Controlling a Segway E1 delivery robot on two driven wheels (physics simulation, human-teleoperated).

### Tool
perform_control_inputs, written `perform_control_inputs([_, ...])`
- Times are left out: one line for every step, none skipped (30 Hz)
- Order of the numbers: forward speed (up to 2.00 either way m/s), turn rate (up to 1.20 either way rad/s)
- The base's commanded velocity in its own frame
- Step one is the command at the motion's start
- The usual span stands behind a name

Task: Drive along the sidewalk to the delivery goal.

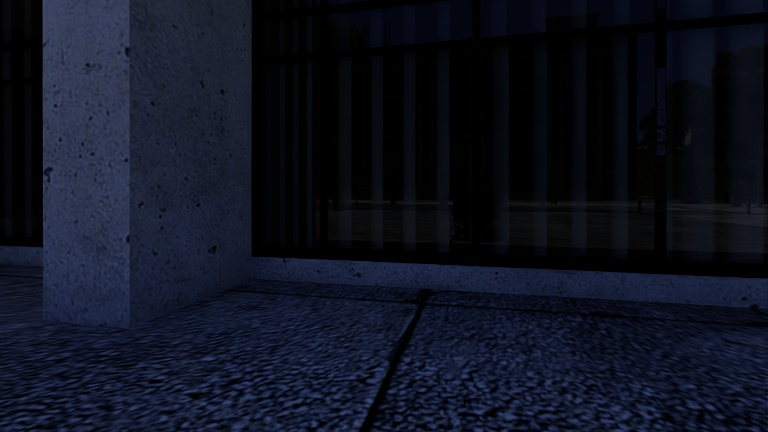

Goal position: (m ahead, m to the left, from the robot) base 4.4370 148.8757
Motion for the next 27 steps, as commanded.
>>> perform_control_inputs([0.0, 0.0])
perform_control_inputs([0.0, 0.0])
perform_control_inputs([0.0, 0.0])
perform_control_inputs([0.0, 0.0])
perform_control_inputs([0.0, 0.0])
perform_control_inputs([0.0, 0.0])
perform_control_inputs([0.0, 0.0])
perform_control_inputs([0.0, 0.0])
perform_control_inputs([0.0, 0.0])
perform_control_inputs([0.0, 0.0])
perform_control_inputs([0.0, 0.0])
perform_control_inputs([0.0, 0.0])
perform_control_inputs([0.0, 0.0])
perform_control_inputs([0.0, 0.0])
perform_control_inputs([0.0, 0.0])
perform_control_inputs([0.0, 0.0])
perform_control_inputs([0.0, 0.0])
perform_control_inputs([0.0, 0.0])
perform_control_inputs([0.0, 0.0])
perform_control_inputs([0.0, 0.0])
perform_control_inputs([0.0, 0.0])
perform_control_inputs([0.0, 0.0])
perform_control_inputs([0.0, 0.0])
perform_control_inputs([0.0, 0.0])
perform_control_inputs([0.0, 0.0])
perform_control_inputs([0.0, 0.0])
perform_control_inputs([0.0, 0.0])
